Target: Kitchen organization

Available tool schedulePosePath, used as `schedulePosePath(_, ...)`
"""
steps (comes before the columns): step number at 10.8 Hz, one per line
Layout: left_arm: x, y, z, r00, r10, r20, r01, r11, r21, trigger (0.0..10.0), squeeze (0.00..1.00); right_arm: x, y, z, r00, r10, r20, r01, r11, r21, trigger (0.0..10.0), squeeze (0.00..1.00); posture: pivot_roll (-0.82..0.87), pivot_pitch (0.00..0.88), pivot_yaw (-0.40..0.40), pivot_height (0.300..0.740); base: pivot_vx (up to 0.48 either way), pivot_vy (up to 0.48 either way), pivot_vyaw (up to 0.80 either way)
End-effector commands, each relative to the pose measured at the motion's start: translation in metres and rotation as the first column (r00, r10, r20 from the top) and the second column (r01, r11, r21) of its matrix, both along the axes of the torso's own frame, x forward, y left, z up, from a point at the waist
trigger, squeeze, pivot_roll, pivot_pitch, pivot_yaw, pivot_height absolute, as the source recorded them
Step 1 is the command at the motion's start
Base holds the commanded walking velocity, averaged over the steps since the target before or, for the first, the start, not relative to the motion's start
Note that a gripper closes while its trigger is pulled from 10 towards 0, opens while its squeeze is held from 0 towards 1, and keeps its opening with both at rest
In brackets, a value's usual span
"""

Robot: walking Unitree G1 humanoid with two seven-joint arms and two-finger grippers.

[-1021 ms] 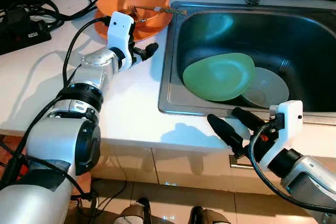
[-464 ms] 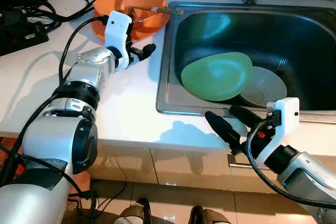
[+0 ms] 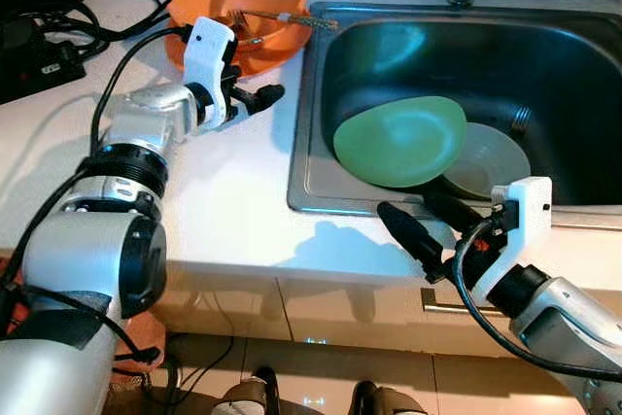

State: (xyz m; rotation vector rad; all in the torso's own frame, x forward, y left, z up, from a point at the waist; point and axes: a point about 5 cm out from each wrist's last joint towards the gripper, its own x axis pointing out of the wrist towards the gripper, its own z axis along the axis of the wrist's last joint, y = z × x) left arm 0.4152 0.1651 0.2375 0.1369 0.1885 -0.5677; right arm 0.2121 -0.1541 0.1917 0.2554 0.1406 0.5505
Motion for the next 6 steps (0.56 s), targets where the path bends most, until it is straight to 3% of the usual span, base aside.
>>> schedulePosePath(1,-0.017,0.000,-0.064,0.954,-0.032,-0.298,0.040,0.999,0.021,10.0,0.00,0.002,-0.002,-0.010,0.998,-0.009,-0.057,0.007,1.000,-0.024,10.0,0.00,-0.17,0.212,0.022,0.740,0.000,0.000,0.00)
schedulePosePath(6,-0.016,-0.001,-0.050,0.950,-0.116,-0.290,0.113,0.993,-0.026,10.0,0.00,0.007,0.000,-0.012,0.999,-0.002,-0.052,0.001,1.000,-0.019,10.0,0.00,-0.15,0.205,0.015,0.740,0.000,0.000,0.00)
